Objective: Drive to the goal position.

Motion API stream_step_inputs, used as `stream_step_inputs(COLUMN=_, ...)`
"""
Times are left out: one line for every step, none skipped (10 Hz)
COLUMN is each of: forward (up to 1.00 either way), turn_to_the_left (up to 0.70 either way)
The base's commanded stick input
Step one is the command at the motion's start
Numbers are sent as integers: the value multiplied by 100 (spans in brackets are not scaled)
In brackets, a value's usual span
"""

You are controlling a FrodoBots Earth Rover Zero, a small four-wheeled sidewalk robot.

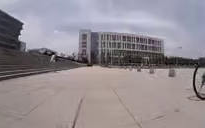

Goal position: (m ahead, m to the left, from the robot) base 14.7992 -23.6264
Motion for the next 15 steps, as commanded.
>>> stream_step_inputs(forward=100, turn_to_the_left=-31)
stream_step_inputs(forward=100, turn_to_the_left=-31)
stream_step_inputs(forward=100, turn_to_the_left=-31)
stream_step_inputs(forward=100, turn_to_the_left=-31)
stream_step_inputs(forward=100, turn_to_the_left=-31)
stream_step_inputs(forward=100, turn_to_the_left=-30)
stream_step_inputs(forward=100, turn_to_the_left=-24)
stream_step_inputs(forward=100, turn_to_the_left=-19)
stream_step_inputs(forward=100, turn_to_the_left=0)
stream_step_inputs(forward=100, turn_to_the_left=0)
stream_step_inputs(forward=100, turn_to_the_left=0)
stream_step_inputs(forward=100, turn_to_the_left=0)
stream_step_inputs(forward=100, turn_to_the_left=0)
stream_step_inputs(forward=100, turn_to_the_left=-1)
stream_step_inputs(forward=100, turn_to_the_left=-7)
